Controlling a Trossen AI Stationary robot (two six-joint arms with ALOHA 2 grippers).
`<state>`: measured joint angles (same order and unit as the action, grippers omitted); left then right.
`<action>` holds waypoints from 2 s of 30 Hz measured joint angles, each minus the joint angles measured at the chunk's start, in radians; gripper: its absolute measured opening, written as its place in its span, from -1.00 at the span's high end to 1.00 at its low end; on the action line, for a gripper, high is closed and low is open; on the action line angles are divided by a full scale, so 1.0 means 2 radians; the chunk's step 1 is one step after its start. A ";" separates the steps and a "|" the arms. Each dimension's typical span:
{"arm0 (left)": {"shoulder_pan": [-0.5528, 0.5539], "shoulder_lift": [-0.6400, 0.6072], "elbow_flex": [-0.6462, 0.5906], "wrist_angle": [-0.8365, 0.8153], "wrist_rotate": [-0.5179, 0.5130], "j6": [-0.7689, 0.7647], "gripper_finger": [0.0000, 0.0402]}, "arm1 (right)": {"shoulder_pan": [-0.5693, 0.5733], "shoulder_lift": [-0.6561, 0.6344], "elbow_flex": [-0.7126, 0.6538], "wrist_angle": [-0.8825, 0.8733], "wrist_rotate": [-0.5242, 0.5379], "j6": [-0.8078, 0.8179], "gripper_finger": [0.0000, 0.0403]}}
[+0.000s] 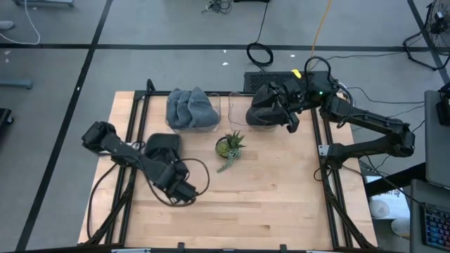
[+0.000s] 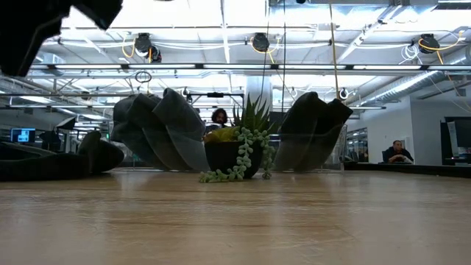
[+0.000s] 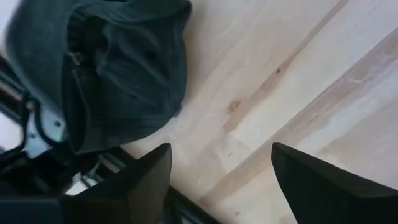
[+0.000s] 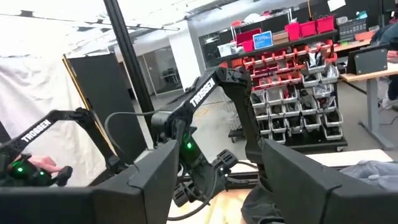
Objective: Pick & Place hat
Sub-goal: Put the black cap into the right transparent bin
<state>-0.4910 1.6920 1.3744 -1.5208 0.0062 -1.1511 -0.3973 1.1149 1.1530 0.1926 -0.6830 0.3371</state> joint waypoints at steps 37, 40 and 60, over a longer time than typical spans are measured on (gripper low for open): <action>0.011 -0.002 -0.254 0.242 -0.005 0.070 0.15 | 0.000 0.000 0.000 0.014 0.001 -0.013 -0.10; 0.012 -0.004 -0.255 0.246 0.009 0.070 0.44 | 0.000 0.000 0.000 0.017 0.001 0.010 -0.10; 0.031 -0.003 -0.011 0.137 0.137 0.251 0.96 | 0.000 -0.016 0.001 0.040 0.027 -0.039 -0.10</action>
<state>-0.4294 1.6870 1.3529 -1.2468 0.2801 -0.6489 -0.3969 1.0833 1.1542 0.2731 -0.6300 0.2583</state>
